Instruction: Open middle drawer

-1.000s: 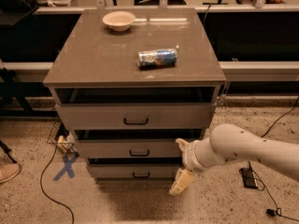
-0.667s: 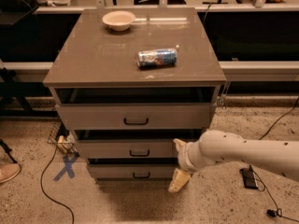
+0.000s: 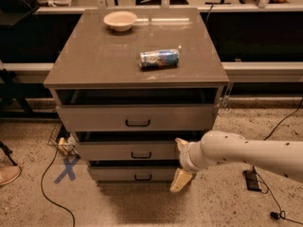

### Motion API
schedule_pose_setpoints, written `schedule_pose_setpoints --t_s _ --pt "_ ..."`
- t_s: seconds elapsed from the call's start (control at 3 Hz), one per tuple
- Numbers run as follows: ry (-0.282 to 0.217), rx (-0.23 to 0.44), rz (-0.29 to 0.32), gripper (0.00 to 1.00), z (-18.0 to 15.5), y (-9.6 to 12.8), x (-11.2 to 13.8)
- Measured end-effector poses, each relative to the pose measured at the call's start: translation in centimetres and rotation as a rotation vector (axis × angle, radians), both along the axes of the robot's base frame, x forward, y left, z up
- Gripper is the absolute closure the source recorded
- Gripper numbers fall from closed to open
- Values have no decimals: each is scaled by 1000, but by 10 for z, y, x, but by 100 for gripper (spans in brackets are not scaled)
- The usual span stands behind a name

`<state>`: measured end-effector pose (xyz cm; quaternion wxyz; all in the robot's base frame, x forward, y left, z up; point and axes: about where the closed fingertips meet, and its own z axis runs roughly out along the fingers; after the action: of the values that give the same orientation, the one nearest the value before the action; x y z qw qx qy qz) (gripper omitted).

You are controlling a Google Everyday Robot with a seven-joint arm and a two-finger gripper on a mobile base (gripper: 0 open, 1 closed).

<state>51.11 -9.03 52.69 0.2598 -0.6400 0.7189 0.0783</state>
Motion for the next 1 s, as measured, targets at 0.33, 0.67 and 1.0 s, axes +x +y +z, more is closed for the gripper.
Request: schedule_pose_setpoints --t_s 0.33,0.67,1.0 --pt "-23 -23 8 0 -18 3 8" --pt "-83 -69 39 0 -44 4 26" --pt "-117 -111 61 0 -71 5 51"
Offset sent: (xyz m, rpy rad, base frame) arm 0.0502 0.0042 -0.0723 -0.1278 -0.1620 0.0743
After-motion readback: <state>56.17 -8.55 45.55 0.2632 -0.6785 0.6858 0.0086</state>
